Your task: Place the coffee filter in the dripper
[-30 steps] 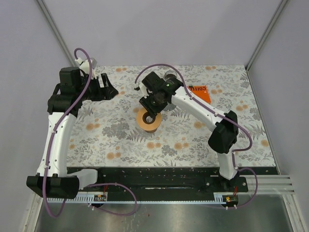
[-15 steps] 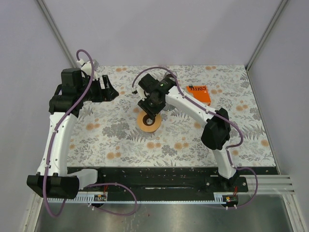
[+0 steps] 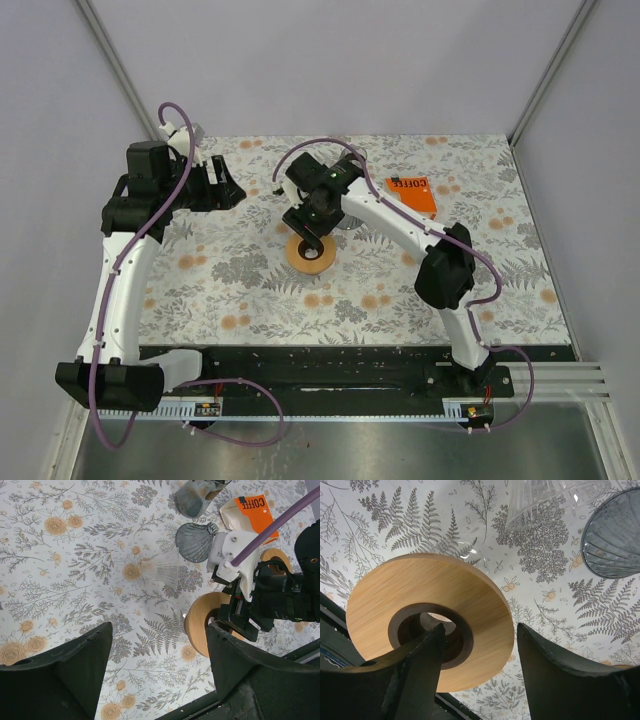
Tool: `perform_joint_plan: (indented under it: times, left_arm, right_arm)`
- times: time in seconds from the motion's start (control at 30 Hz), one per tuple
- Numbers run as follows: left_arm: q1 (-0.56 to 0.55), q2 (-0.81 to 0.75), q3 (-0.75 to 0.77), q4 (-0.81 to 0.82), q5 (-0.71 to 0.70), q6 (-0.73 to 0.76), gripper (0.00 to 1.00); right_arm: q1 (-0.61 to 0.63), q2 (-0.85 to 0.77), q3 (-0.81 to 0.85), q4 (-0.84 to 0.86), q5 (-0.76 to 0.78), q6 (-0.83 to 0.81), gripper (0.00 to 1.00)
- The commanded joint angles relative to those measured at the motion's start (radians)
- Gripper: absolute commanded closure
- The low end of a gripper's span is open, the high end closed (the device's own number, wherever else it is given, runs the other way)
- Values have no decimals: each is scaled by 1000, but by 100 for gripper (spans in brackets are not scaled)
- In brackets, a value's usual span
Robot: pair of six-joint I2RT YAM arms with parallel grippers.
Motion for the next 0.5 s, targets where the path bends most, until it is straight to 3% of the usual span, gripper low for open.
perform_joint_plan:
  times: [0.0, 0.3, 0.47]
  left_arm:
    - [5, -18, 3, 42, 14, 16, 21]
    - [7, -28, 3, 42, 11, 25, 21]
    - [7, -34, 0, 42, 11, 30, 21]
  right_arm:
    - [-2, 3, 72, -11, -16, -20, 32]
    - [-50, -149, 96, 70, -45, -2, 24]
    - [-207, -276, -72, 326, -19, 133, 30]
